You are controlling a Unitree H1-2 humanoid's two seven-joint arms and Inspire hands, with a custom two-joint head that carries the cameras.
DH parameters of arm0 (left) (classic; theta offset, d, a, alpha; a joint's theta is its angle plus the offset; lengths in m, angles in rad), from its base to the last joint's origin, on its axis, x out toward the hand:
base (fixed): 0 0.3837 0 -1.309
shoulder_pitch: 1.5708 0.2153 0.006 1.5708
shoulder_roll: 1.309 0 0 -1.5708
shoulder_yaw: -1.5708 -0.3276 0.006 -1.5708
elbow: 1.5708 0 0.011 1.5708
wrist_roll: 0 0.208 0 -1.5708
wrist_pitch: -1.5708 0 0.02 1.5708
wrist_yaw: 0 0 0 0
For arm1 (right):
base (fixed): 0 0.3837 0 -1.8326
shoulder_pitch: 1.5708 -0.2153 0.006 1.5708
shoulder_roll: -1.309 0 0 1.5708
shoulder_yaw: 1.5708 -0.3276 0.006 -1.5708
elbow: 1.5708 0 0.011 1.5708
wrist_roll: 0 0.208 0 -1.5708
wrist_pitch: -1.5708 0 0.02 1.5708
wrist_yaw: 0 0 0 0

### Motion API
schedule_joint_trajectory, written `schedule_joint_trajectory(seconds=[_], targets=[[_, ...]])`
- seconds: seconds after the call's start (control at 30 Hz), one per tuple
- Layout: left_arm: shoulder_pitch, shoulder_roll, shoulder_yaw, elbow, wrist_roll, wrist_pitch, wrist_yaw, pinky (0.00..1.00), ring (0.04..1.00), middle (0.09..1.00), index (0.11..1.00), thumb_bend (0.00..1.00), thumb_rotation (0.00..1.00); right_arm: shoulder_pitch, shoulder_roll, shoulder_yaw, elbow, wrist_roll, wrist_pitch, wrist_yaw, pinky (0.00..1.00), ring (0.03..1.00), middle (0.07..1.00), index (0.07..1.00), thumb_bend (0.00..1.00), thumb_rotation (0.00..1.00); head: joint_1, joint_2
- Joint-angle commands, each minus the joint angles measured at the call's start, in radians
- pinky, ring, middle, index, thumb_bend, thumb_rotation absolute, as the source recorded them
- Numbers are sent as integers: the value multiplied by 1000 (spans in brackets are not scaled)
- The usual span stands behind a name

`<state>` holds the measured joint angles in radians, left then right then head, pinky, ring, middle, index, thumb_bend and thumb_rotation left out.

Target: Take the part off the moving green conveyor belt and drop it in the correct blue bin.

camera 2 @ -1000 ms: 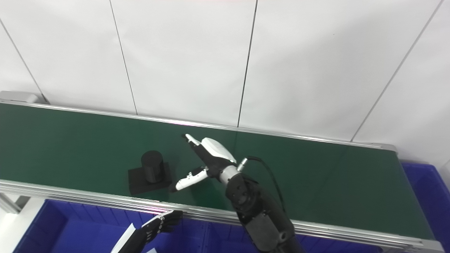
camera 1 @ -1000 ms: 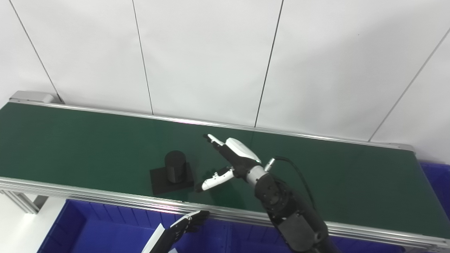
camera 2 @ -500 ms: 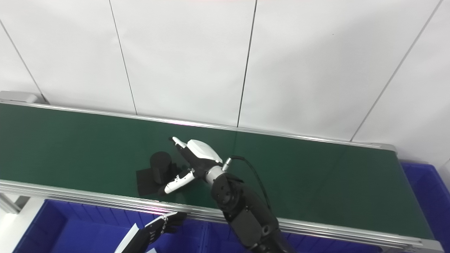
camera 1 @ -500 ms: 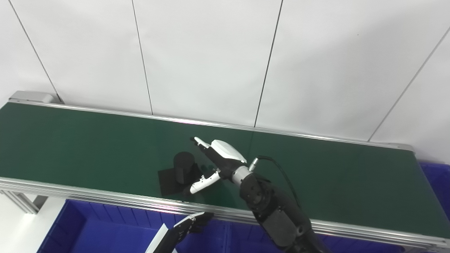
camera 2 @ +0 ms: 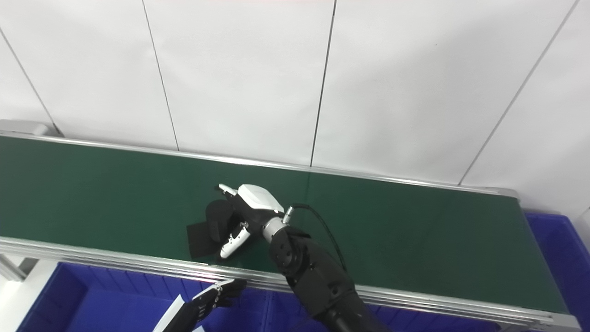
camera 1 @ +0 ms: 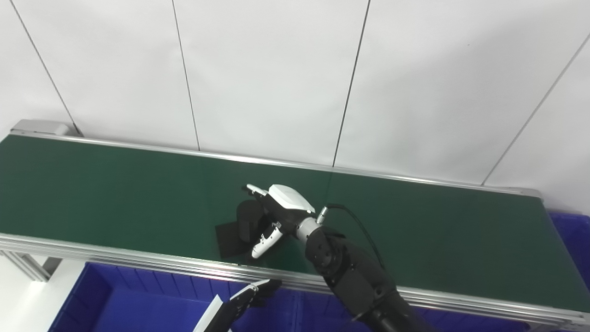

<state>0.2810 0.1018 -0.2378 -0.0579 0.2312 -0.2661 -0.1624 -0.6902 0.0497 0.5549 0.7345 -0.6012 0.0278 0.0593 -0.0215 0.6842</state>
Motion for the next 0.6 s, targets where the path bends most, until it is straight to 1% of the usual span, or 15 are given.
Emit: schedule_joint_trajectory(seconds=[0.0,0.03,0.07,0.1,0.13,0.17,0.23,0.27,0.33,0.47,0.53,0.57], targets=[[-1,-2,-1,-25,-6,-22,12,807,833,853,841,810,152,-16,38,-14,18,16,-76,-49,564,696,844,855,774,5,-2,1],[-1,-1,-1,-25,-8,-22,12,804,832,853,842,809,150,-12,42,-19,28,19,-85,-66,521,637,793,825,728,2,-2,1],[0,-1,-1,-25,-9,-22,11,803,832,853,842,809,149,-10,46,-24,42,20,-98,-88,499,606,767,810,704,1,-4,1],[0,-1,-1,-26,-9,-21,11,804,833,854,843,807,145,-7,48,-25,50,18,-110,-107,484,572,701,766,671,0,-4,1],[1,-1,-1,-27,-10,-20,11,808,834,854,843,806,142,-5,49,-25,57,15,-121,-126,466,541,560,631,580,0,-6,3],[1,0,-1,-28,-10,-21,11,810,834,854,843,805,137,0,50,-24,61,9,-132,-152,457,529,512,585,549,0,-6,4],[1,1,0,-30,-9,-20,11,814,837,856,846,804,138,6,52,-24,63,1,-141,-183,379,452,453,544,521,0,-7,3],[-1,1,0,-29,-9,-19,11,817,838,856,849,807,144,12,54,-27,63,-1,-147,-203,333,411,440,543,516,0,-8,3],[-3,2,1,-27,-12,-19,10,818,838,857,851,809,149,21,57,-30,61,-2,-154,-225,309,389,435,544,514,0,-10,3],[-4,2,4,-24,-13,-20,11,816,835,856,852,808,136,28,58,-32,59,-1,-161,-242,332,415,440,545,513,0,-10,3],[-5,4,5,-23,-13,-19,10,815,836,857,855,808,138,34,59,-35,52,1,-166,-256,303,378,431,544,513,0,-12,2],[-6,5,6,-22,-13,-18,9,819,837,859,858,807,142,36,60,-37,50,2,-166,-259,288,359,461,513,518,0,-14,2]])
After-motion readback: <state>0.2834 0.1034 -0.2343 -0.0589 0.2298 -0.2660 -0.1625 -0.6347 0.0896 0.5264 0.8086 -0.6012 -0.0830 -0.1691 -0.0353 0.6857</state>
